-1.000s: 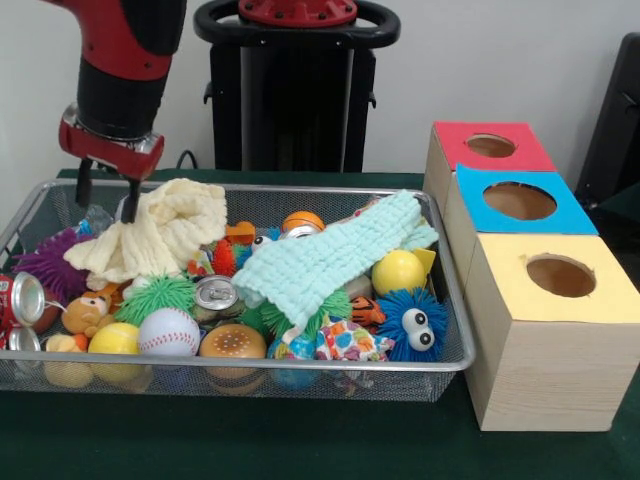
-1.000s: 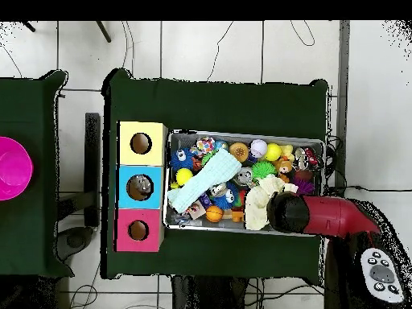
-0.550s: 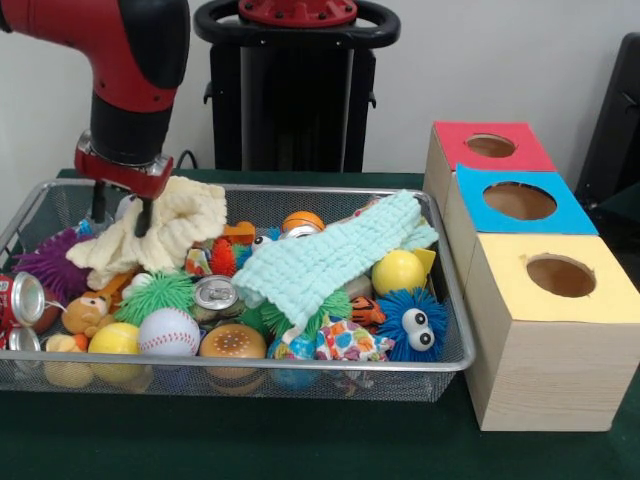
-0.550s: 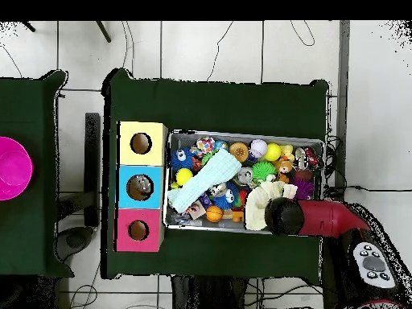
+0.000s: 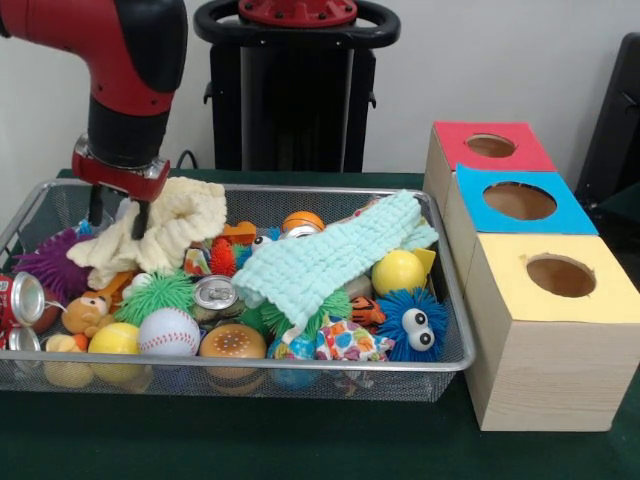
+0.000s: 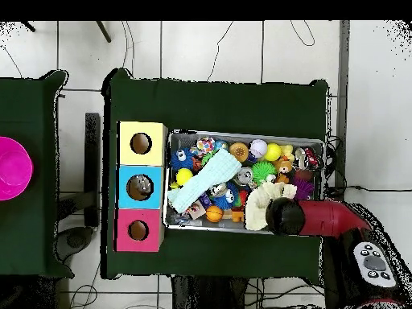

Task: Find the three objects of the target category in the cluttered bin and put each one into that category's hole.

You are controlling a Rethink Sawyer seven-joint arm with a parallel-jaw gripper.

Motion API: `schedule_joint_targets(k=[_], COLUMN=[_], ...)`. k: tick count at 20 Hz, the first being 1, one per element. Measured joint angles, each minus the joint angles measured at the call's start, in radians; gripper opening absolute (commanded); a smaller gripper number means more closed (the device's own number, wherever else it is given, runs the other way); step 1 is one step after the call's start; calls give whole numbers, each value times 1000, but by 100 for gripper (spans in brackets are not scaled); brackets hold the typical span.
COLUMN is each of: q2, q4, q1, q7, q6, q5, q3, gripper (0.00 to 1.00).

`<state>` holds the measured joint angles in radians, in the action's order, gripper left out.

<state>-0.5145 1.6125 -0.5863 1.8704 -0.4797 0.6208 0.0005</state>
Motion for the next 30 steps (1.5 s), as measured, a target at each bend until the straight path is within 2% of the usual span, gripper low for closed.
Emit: schedule_joint_targets(k=[14,30], q2=[-96,-29], q4=[7,7], q1=[-122,-118], q7=[0,0], q6=[0,-4], q5=[1,1], q3=[95,104], gripper=[100,100])
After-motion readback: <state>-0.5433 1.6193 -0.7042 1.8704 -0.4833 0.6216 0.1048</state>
